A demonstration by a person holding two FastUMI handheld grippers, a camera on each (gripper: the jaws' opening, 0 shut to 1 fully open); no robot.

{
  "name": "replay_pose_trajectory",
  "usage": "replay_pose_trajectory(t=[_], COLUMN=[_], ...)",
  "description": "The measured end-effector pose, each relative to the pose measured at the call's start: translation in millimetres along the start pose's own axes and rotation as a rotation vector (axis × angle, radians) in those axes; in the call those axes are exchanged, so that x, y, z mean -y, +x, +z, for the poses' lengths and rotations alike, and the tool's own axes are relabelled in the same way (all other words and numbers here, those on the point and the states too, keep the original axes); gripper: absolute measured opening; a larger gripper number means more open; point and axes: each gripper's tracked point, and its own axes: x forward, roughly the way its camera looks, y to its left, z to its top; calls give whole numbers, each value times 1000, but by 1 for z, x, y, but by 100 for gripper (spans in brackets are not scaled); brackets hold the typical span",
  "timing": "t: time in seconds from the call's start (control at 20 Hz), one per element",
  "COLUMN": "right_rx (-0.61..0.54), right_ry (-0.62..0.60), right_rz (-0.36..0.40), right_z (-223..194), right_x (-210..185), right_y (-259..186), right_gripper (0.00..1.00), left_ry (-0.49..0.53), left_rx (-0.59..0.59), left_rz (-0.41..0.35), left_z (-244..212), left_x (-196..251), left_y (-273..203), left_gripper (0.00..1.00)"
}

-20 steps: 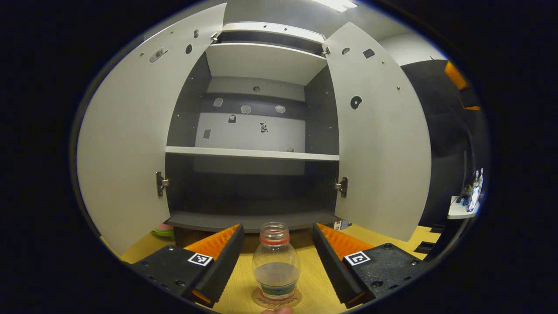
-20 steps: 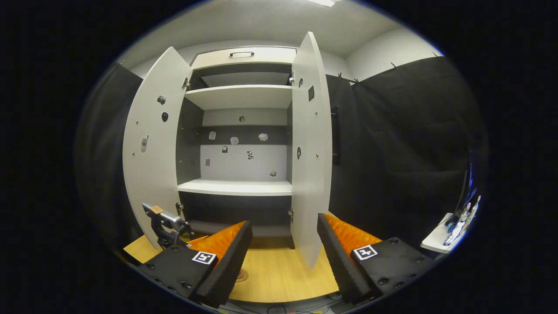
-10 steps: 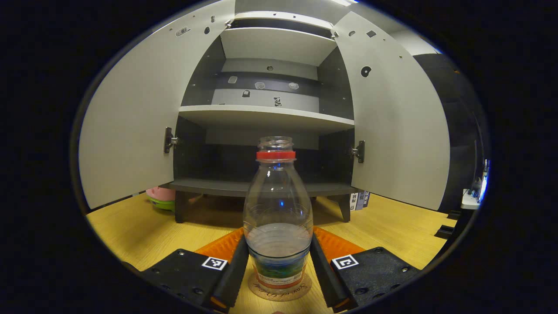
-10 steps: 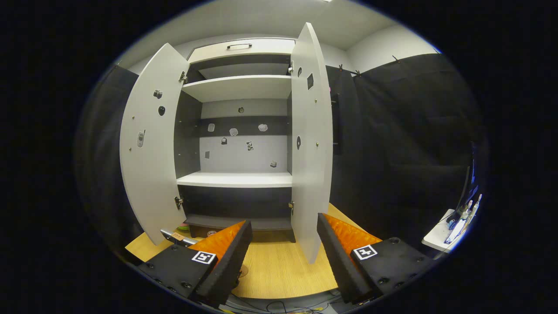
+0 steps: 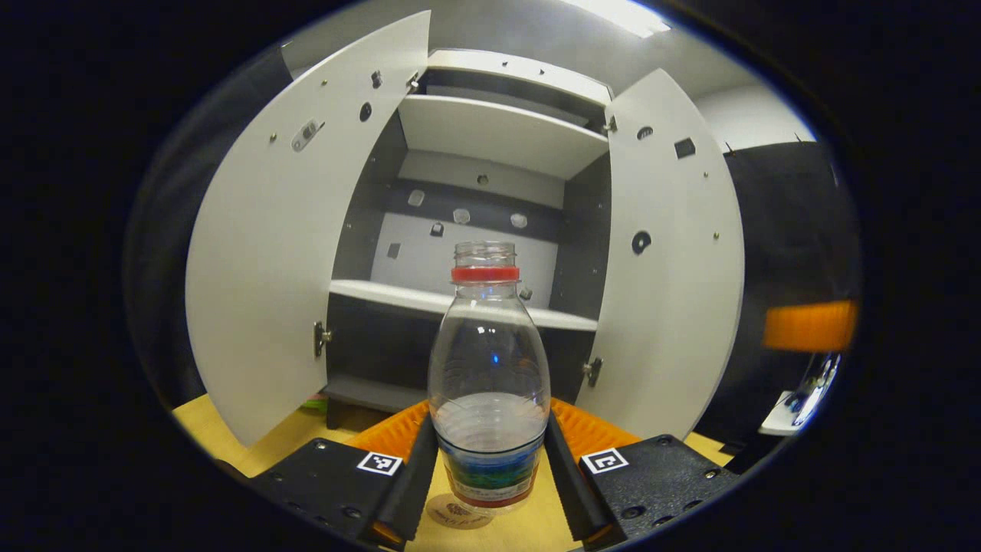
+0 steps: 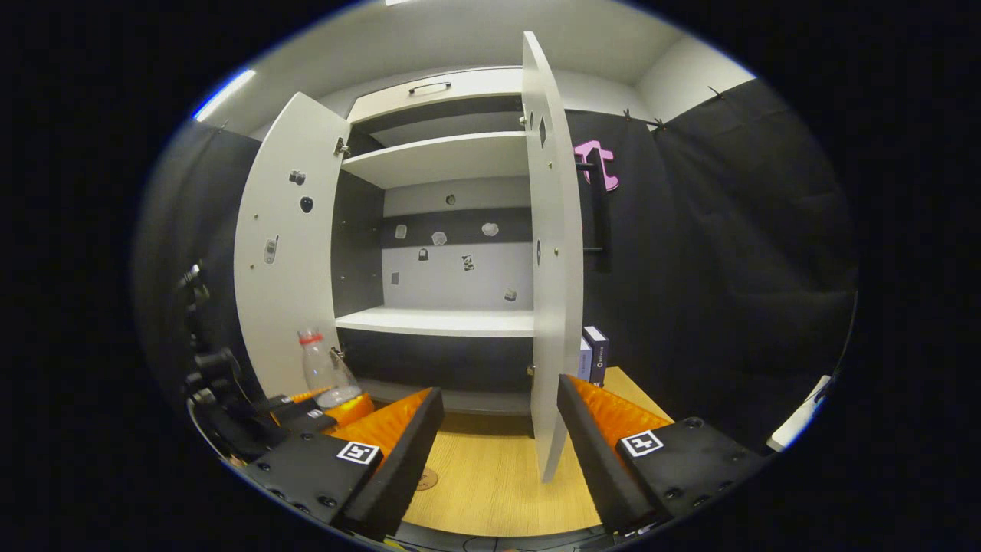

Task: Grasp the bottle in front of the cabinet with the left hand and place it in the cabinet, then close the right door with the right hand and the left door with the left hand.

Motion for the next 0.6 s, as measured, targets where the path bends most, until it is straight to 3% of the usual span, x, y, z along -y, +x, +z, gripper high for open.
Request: replay_pose_trajectory(t=[0.25,0.4,0.6], right_rx=[4,18,51], right_ry=[26,15,58], right_rz=[56,-7,-149], right_z=[-1,4,12], right_x=[31,54,79], right_y=[12,19,20], right_gripper=[98,98,98], left_ry=[-34,14,51], left_rx=[39,67,112], left_rz=[2,-32,-106], left_z=[100,147,194], left_x=[21,23,27], left_y=[19,68,158], left_gripper=[71,72,71])
